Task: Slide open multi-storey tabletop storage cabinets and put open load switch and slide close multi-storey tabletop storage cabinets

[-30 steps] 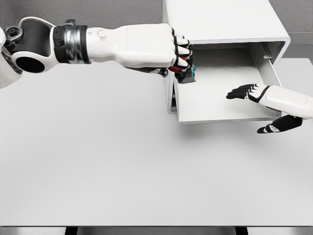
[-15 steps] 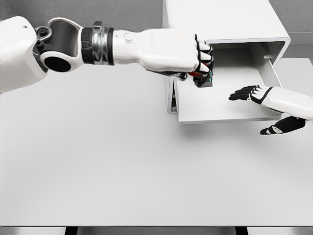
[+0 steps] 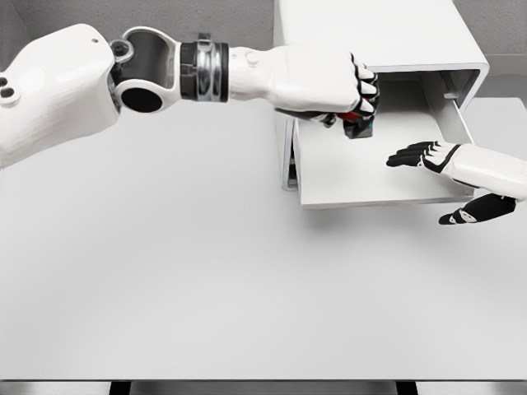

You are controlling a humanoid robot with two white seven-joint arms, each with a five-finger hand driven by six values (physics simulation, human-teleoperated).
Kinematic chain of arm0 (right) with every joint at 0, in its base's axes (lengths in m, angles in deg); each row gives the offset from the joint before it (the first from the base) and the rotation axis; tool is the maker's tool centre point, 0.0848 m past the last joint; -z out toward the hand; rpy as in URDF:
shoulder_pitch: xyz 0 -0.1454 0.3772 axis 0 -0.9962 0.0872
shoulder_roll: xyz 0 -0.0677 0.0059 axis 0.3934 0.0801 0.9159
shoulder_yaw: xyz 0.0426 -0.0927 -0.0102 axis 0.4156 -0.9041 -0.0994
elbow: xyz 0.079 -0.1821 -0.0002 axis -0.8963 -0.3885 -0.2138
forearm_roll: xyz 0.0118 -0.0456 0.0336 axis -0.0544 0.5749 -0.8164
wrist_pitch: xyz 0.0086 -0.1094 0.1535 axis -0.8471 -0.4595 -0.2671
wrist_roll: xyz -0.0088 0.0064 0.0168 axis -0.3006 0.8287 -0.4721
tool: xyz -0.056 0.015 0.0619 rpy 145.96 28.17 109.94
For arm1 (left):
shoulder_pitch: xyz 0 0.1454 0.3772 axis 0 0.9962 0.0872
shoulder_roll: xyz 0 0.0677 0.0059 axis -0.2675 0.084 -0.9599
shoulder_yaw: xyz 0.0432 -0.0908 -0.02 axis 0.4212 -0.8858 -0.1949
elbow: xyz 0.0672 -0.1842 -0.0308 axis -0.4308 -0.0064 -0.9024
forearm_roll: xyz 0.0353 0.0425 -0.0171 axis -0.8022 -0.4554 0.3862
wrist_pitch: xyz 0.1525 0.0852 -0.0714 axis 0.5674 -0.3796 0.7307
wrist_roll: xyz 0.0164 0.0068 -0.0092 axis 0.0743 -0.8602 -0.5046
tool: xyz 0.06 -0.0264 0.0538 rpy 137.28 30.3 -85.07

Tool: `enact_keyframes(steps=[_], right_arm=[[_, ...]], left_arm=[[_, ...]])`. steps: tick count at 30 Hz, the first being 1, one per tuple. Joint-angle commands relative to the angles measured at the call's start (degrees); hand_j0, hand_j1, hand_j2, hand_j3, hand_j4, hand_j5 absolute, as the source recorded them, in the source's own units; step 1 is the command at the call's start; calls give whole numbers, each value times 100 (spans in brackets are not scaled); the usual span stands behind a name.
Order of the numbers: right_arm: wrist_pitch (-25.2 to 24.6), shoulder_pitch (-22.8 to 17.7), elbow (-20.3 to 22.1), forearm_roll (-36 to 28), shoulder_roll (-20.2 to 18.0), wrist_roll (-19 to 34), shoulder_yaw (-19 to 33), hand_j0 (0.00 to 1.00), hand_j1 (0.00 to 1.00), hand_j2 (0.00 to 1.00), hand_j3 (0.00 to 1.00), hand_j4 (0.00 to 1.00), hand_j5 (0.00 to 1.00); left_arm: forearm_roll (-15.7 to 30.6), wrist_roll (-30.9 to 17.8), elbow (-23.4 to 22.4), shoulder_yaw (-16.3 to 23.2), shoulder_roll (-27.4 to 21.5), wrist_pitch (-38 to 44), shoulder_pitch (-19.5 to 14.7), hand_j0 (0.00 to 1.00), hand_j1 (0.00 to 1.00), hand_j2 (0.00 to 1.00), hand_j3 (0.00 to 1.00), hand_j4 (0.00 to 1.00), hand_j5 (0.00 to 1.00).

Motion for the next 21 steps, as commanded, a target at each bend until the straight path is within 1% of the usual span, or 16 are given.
enact_keyframes(steps=[1, 3, 4, 8, 9, 10, 13, 15, 17, 21], right_arm=[[-10, 0, 2, -43, -7, -5, -2, 100, 100, 100, 100, 100, 100], [-10, 0, 2, -43, -7, -5, -2, 100, 100, 100, 100, 100, 100], [-10, 0, 2, -43, -7, -5, -2, 100, 100, 100, 100, 100, 100], [-10, 0, 2, -43, -7, -5, -2, 100, 100, 100, 100, 100, 100], [-10, 0, 2, -43, -7, -5, -2, 100, 100, 100, 100, 100, 100], [-10, 0, 2, -43, -7, -5, -2, 100, 100, 100, 100, 100, 100], [-10, 0, 2, -43, -7, -5, -2, 100, 100, 100, 100, 100, 100], [-10, 0, 2, -43, -7, -5, -11, 100, 100, 100, 100, 100, 100], [-10, 0, 2, -43, -7, -5, -11, 100, 100, 100, 100, 100, 100], [-10, 0, 2, -43, -7, -5, -11, 100, 100, 100, 100, 100, 100]], left_arm=[[-2, 5, -196, 10, 148, 2, 0, 37, 37, 37, 37, 37, 37], [-81, -3, -320, 19, 298, 2, 0, 37, 37, 37, 37, 37, 37], [-73, 5, -337, 151, 307, 2, -9, 37, 37, 37, 37, 37, 37], [-143, 5, -522, 178, 474, 2, -9, 37, 37, 37, 37, 37, 37], [-152, 5, -574, 283, 517, 2, -9, 37, 37, 37, 37, 37, 37], [-152, 5, -653, 292, 570, 2, -9, 37, 37, 37, 37, 37, 37], [-152, 5, -662, 292, 588, 2, -9, 37, 37, 37, 37, 37, 37], [-152, 5, -662, 274, 588, 2, -9, 40, 40, 40, 40, 40, 40], [-152, -3, -662, 274, 588, 2, -9, 50, 50, 50, 50, 50, 50], [-152, -12, -812, 274, 667, 2, -9, 50, 50, 50, 50, 50, 50]])
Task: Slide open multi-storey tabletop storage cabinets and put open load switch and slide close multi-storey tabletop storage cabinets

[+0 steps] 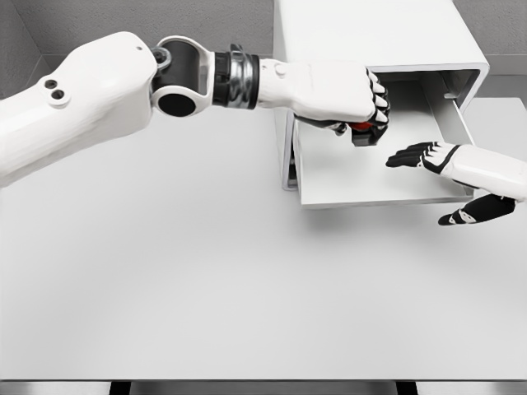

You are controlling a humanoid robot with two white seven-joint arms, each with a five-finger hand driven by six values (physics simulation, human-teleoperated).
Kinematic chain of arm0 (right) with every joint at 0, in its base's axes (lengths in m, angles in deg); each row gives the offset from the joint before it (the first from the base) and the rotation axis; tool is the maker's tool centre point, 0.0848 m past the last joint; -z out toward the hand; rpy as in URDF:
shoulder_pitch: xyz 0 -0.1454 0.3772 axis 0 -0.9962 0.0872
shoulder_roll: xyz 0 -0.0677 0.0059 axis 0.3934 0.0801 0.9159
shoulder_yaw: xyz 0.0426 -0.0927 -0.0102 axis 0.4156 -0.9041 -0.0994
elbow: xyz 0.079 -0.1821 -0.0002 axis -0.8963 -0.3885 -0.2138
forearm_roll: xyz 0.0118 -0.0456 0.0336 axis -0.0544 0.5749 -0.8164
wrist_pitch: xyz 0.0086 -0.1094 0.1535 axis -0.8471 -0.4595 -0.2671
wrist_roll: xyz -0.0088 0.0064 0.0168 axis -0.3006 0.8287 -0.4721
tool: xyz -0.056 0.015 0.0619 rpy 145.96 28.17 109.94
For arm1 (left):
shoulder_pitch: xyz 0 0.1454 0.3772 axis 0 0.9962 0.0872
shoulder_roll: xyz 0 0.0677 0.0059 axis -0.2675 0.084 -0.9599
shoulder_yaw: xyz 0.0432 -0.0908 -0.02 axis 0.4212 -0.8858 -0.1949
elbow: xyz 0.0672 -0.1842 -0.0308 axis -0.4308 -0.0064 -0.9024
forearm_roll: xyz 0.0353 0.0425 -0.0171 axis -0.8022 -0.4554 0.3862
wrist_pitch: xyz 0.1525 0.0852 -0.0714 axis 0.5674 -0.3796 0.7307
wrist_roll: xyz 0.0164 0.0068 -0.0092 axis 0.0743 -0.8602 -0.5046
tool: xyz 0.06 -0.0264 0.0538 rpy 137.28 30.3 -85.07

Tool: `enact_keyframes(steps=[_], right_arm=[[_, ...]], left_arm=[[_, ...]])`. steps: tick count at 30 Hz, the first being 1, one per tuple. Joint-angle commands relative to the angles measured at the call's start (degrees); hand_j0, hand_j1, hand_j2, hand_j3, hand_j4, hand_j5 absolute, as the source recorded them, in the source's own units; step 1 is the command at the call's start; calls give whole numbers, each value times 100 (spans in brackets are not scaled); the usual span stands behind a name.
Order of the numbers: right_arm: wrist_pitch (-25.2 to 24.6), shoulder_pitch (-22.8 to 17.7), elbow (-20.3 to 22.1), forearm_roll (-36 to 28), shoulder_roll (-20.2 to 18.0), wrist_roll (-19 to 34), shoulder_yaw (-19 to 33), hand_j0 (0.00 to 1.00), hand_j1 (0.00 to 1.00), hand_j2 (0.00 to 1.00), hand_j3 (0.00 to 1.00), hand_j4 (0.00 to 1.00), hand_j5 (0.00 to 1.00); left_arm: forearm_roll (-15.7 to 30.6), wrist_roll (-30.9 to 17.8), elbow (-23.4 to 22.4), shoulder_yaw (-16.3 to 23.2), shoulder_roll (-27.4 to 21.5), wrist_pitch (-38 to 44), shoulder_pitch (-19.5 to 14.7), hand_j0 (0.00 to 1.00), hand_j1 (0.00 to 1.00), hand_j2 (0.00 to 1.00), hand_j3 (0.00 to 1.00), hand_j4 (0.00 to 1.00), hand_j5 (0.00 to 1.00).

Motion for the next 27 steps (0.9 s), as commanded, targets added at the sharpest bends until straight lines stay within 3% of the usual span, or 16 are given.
enact_keyframes(steps=[1, 7, 14, 20, 27], right_arm=[[-10, 0, 2, -43, -9, -3, 3, 100, 100, 100, 100, 100, 100], [-10, 9, 2, -52, -18, -3, 29, 100, 100, 100, 100, 100, 100], [-10, 9, 2, -52, -18, -12, 73, 100, 100, 100, 100, 100, 100], [-10, 0, 2, -52, -18, -12, 64, 100, 100, 100, 100, 100, 100], [-10, 0, 2, -52, -9, -12, 56, 100, 100, 100, 100, 100, 100]], left_arm=[[37, 0, -53, -17, 30, 3, 0, 56, 56, 56, 56, 56, 56], [37, 0, -229, -87, 118, 3, 0, 84, 84, 84, 84, 84, 84], [116, 18, -352, -105, 189, 3, 9, 100, 100, 100, 100, 100, 100], [177, 26, -229, -105, 144, 3, 44, 100, 100, 100, 100, 100, 100], [177, 26, 510, -105, -189, 3, 62, 100, 100, 100, 100, 100, 100]])
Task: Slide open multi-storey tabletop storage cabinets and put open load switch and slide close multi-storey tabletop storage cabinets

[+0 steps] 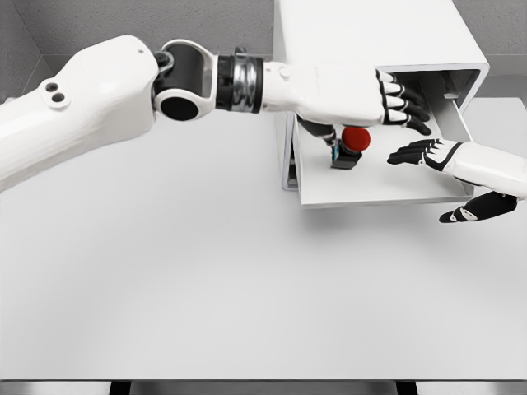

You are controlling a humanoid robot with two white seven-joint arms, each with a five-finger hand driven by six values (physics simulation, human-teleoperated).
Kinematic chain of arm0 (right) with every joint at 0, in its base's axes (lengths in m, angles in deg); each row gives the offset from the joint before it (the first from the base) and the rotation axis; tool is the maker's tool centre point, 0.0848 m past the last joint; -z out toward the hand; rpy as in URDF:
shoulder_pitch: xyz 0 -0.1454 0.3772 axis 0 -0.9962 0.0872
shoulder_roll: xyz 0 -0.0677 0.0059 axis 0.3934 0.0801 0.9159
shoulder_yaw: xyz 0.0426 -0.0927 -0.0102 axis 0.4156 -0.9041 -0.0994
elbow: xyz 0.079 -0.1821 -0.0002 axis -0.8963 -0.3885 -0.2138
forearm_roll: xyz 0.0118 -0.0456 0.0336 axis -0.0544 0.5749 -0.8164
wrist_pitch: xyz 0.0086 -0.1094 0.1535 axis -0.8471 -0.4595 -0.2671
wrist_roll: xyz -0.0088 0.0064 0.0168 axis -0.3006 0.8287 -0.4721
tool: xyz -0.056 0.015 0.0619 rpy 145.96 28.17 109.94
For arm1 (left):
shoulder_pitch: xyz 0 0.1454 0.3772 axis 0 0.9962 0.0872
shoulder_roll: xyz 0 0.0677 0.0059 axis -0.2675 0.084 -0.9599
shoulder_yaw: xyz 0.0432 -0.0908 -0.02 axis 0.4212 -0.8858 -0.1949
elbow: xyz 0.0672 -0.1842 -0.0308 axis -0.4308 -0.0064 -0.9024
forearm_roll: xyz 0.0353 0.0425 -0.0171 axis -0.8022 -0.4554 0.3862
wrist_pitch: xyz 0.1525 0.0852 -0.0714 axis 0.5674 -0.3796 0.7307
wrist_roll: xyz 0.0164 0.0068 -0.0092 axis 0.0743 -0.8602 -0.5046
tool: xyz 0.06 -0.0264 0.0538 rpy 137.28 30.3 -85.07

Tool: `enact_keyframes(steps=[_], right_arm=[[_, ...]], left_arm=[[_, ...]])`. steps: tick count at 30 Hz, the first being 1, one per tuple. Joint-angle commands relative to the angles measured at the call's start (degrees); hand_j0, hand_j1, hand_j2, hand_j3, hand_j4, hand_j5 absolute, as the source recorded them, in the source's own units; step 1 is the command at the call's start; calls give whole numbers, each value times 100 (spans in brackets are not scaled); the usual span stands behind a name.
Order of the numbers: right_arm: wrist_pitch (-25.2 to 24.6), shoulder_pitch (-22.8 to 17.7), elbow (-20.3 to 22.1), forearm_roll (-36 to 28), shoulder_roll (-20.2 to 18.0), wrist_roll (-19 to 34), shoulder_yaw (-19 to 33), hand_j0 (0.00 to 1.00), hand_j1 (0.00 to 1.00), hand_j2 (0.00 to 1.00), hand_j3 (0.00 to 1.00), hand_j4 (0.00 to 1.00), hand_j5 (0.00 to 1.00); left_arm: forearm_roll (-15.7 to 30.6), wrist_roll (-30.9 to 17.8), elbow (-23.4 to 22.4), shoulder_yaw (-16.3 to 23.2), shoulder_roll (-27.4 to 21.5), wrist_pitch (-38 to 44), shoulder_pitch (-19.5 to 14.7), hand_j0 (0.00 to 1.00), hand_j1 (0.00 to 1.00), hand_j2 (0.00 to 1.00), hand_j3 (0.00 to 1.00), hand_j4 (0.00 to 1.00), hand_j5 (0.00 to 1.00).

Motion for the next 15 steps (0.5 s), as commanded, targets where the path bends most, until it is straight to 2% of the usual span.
enact_keyframes(steps=[1, 6, 9, 12, 14, 15], right_arm=[[-10, 0, 1, -42, -7, -3, -1, 100, 100, 100, 100, 100, 100], [-10, 0, 1, -51, -7, -3, -1, 100, 100, 100, 100, 100, 100], [-10, 0, 1, -42, -7, -3, -1, 100, 100, 100, 100, 100, 100], [-10, 0, 1, -42, 2, -3, -10, 100, 100, 100, 100, 100, 100], [-10, 0, 1, -42, 2, -3, -10, 100, 100, 100, 100, 100, 100], [-10, 0, 1, -42, 2, -3, -10, 100, 100, 100, 100, 100, 100]], left_arm=[[33, 5, 275, -21, -220, 6, 0, 100, 100, 100, 100, 100, 100], [60, 14, 310, -21, -334, 6, 9, 100, 100, 100, 100, 100, 100], [51, 58, 670, -12, -536, 6, 9, 100, 100, 100, 100, 100, 100], [42, 84, 1347, -21, -1099, 6, 9, 100, 100, 100, 100, 100, 100], [42, 400, 1865, -197, -1793, 6, 53, 100, 100, 100, 100, 100, 100], [51, 593, 2305, -337, -2495, 6, 123, 100, 100, 100, 100, 100, 100]])
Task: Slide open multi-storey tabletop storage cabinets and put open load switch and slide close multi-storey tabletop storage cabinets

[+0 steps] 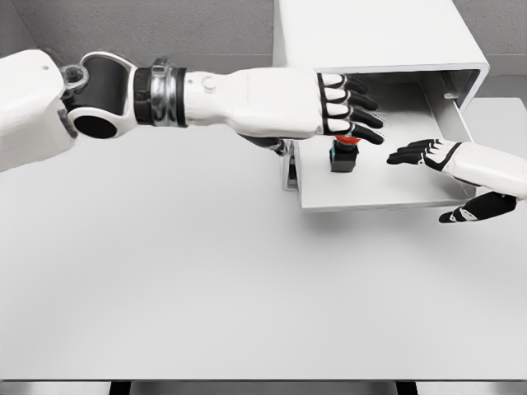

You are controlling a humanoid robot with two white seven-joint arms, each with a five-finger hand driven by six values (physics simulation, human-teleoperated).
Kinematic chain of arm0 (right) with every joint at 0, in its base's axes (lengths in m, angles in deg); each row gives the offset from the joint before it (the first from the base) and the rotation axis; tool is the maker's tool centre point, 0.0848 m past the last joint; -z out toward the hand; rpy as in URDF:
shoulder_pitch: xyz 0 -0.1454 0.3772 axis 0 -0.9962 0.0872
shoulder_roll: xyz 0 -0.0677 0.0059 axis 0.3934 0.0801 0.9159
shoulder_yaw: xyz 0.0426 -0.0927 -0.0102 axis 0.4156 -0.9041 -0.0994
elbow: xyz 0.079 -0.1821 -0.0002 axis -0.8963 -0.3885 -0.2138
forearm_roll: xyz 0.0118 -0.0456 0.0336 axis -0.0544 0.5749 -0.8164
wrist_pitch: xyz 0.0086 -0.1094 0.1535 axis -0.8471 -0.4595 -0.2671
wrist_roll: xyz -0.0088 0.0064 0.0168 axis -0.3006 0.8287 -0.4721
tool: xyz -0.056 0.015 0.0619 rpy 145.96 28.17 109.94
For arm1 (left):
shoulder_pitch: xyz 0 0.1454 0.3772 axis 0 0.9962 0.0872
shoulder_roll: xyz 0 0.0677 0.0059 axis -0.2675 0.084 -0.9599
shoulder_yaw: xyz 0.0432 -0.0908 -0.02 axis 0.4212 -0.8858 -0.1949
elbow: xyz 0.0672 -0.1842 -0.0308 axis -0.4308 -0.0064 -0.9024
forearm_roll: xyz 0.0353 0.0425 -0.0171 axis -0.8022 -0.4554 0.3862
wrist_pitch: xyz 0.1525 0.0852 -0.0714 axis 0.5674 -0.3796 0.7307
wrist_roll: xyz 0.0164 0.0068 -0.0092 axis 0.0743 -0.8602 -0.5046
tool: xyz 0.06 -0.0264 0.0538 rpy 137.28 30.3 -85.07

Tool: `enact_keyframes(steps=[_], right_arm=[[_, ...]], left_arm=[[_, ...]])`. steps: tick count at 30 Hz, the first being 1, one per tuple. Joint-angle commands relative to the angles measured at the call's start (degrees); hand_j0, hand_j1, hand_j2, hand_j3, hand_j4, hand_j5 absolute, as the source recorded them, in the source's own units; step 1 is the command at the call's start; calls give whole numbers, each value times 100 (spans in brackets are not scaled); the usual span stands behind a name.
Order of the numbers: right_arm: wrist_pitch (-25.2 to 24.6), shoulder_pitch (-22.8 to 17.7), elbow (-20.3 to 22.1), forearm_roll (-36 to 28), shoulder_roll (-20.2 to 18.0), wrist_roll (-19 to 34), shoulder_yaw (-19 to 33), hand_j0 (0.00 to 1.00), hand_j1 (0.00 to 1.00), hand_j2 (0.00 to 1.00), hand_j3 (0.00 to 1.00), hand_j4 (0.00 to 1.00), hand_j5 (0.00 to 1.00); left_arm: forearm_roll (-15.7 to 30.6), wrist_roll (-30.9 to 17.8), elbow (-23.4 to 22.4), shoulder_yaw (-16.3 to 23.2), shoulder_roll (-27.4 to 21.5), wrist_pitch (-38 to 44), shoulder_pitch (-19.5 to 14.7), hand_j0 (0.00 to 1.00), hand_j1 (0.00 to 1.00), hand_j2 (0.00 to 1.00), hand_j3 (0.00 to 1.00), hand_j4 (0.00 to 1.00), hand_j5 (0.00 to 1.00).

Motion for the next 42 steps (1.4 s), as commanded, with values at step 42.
enact_keyframes(steps=[42], right_arm=[[-10, 967, -658, -235, 450, 252, -192, 100, 100, 100, 100, 100, 100]], left_arm=[[-32, 775, 324, -2429, -3041, 0, 3779, 100, 100, 100, 100, 100, 100]])
